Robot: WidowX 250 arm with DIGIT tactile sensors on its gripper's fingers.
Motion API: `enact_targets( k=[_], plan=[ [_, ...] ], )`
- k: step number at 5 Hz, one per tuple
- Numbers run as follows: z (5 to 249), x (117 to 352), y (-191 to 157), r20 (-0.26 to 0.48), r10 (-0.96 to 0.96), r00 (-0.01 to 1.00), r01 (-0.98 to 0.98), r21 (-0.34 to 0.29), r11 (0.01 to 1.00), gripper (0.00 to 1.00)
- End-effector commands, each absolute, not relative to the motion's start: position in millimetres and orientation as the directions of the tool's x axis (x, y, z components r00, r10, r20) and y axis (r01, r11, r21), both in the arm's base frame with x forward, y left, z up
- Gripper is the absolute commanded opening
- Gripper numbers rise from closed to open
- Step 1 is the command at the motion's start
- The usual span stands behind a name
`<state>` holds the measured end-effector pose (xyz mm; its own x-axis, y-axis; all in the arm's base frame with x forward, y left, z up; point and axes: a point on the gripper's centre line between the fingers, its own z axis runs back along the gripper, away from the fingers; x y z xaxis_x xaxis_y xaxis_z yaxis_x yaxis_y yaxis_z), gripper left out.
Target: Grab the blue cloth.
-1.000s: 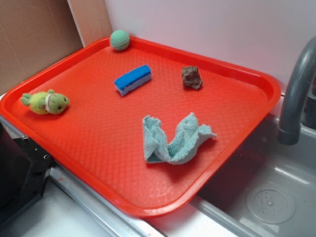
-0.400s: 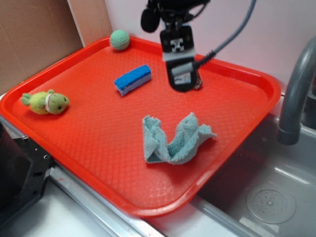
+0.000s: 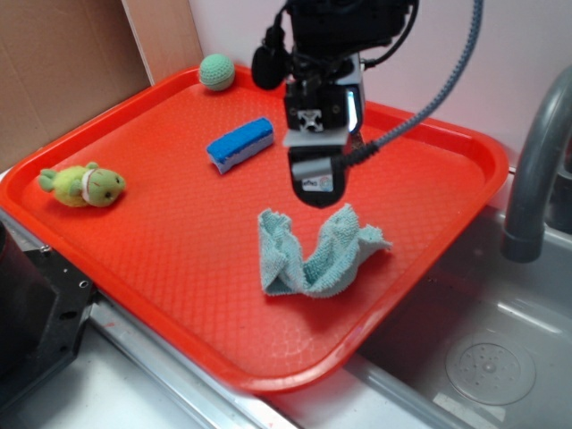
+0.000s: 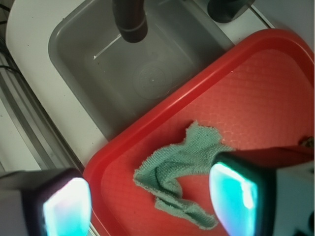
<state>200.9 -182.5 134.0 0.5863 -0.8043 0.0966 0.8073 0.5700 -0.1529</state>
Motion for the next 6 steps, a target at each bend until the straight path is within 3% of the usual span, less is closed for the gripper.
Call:
enact_targets(
  k=[1, 2, 3, 4, 5, 6],
  plan=[
    [112, 183, -181, 0.052, -0.870, 0.489, 0.865, -0.154, 0.477, 1.00],
    [83, 175, -174, -0.041, -0.921, 0.387, 0.910, -0.148, 0.388, 1.00],
    [51, 179, -156, -0.087, -0.935, 0.344, 0.927, -0.129, 0.352, 1.00],
    [31, 183, -158, -0.108, -0.966, 0.236, 0.957, -0.149, 0.250, 1.00],
    [20, 184, -161, -0.092, -0.974, 0.209, 0.959, -0.174, 0.222, 0.00],
    [24, 191, -159, -0.084, -0.968, 0.235, 0.956, -0.162, 0.246, 0.00]
  ],
)
